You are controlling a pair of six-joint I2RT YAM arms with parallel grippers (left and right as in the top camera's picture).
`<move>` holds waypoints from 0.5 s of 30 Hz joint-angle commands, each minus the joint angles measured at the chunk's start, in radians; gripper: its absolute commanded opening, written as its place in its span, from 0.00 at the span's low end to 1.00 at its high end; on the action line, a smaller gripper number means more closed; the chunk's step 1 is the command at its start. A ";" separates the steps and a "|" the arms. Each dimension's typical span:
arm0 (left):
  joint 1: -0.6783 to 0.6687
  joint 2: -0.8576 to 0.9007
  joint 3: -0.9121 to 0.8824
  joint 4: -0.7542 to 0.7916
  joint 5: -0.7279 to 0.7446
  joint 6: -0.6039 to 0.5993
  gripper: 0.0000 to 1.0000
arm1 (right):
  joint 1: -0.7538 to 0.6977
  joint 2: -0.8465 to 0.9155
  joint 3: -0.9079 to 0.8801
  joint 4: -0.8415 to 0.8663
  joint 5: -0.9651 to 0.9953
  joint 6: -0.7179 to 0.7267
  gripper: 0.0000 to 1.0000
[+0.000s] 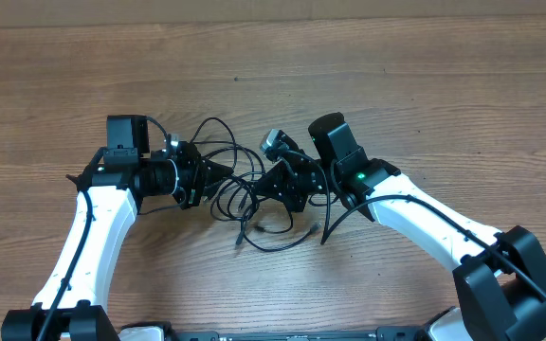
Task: Untangle cables
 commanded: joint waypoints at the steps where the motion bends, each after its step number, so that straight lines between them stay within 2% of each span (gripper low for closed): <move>1: 0.003 -0.012 0.011 -0.003 0.033 -0.014 0.04 | 0.000 -0.003 0.006 0.008 0.017 0.043 0.04; 10: 0.003 -0.012 0.011 -0.015 -0.050 0.000 0.05 | 0.000 -0.005 0.009 0.043 -0.028 0.220 0.04; 15: 0.003 -0.012 0.011 -0.051 -0.171 0.016 0.06 | 0.000 -0.030 0.009 0.119 -0.102 0.270 0.04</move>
